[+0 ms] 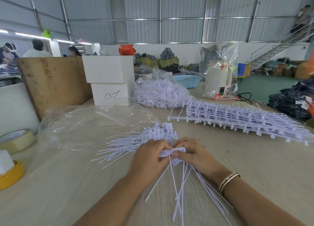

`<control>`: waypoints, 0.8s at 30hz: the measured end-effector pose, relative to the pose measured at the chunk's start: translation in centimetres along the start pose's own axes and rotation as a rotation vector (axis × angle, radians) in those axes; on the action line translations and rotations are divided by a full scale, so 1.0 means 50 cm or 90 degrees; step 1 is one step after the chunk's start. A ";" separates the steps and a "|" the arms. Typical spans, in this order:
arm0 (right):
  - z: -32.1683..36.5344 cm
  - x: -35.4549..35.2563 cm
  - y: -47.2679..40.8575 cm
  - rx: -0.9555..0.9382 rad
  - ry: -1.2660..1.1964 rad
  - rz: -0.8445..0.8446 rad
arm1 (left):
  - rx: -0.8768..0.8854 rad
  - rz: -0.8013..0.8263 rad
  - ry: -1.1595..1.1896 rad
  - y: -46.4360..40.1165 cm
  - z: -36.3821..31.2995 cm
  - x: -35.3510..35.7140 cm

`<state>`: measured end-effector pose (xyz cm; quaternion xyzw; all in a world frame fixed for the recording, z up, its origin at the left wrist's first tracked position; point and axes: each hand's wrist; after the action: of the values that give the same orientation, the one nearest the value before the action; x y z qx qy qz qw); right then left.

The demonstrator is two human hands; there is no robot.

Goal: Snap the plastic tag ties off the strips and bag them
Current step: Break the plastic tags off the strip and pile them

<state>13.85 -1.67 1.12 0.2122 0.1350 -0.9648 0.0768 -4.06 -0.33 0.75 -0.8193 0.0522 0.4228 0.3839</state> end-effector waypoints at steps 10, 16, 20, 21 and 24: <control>0.008 0.000 -0.003 -0.116 -0.017 -0.035 | -0.157 0.043 0.264 -0.006 0.005 0.019; 0.000 -0.002 -0.005 -0.133 -0.013 -0.019 | -0.229 0.070 0.455 -0.010 0.005 0.016; -0.004 -0.002 -0.001 -0.097 -0.106 -0.033 | -0.232 0.105 0.522 -0.006 0.003 0.005; -0.004 -0.003 0.000 -0.087 -0.134 -0.041 | -0.229 0.109 0.528 -0.005 0.002 0.003; -0.001 -0.004 0.004 -0.067 -0.145 -0.043 | -0.214 0.086 0.476 -0.004 0.001 0.001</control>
<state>14.07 -1.81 1.11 0.0926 0.1828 -0.9763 0.0697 -4.01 -0.14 0.82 -0.9623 0.1720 0.1233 0.1706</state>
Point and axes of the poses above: each hand's wrist, its own y-axis away from the middle knuckle, its own x-axis out of the palm, z = x × y, and after that the axes turned 3 degrees about z, right-handed
